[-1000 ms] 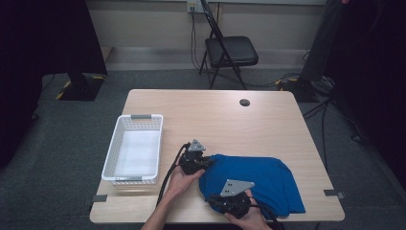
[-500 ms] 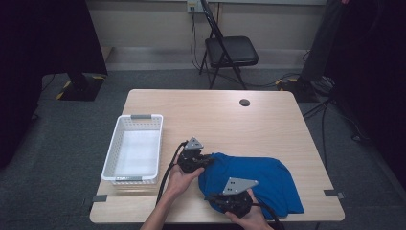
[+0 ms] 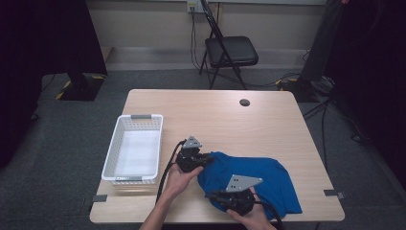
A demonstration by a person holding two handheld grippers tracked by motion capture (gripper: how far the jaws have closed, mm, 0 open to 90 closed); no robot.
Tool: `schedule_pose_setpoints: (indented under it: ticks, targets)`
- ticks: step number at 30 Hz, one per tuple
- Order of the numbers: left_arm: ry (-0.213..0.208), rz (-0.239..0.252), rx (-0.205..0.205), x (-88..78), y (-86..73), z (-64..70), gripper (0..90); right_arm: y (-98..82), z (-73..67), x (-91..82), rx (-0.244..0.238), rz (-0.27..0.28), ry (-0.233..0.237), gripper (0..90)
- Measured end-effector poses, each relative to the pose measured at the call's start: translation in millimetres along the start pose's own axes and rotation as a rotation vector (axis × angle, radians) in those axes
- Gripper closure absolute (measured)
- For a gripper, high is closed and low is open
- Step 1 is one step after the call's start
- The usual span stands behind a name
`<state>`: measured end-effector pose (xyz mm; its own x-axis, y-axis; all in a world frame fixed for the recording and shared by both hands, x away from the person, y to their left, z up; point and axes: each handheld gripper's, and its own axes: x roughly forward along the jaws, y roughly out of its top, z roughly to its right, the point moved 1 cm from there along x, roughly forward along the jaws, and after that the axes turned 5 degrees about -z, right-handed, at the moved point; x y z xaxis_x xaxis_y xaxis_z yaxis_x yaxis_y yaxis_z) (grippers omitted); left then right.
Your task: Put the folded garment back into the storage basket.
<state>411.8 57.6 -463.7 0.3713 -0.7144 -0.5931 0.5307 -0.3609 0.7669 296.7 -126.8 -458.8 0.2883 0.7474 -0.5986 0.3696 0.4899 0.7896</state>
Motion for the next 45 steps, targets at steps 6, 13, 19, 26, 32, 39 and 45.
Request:
schedule_pose_setpoints:
  ticks: [6,13,19,26,32,39,45]
  targets:
    - [0.005,0.014,-0.008,-3.2,2.6,1.7,80.4,3.3,0.9,-5.1,0.008,0.017,0.005,84.4]
    - [0.014,0.018,-0.011,-6.6,4.8,1.3,80.4,6.6,1.1,-10.6,0.002,0.036,0.007,84.4]
    - [0.019,0.021,-0.018,-7.6,4.8,4.1,80.4,9.1,0.4,-13.5,0.002,0.045,0.007,84.4]
    - [0.037,0.031,-0.008,-13.2,7.8,5.2,80.4,14.2,-1.4,-19.1,-0.003,0.061,0.009,84.4]
    - [0.034,0.043,-0.018,-14.2,10.4,1.5,80.5,17.9,2.6,-23.3,0.005,0.073,0.011,84.3]
    - [0.036,0.065,-0.01,-19.4,19.9,3.2,80.6,22.2,0.9,-26.0,0.009,0.087,0.012,84.4]
    - [0.048,0.065,-0.001,-24.8,26.0,3.9,80.7,30.0,0.1,-31.4,0.001,0.107,0.009,84.4]
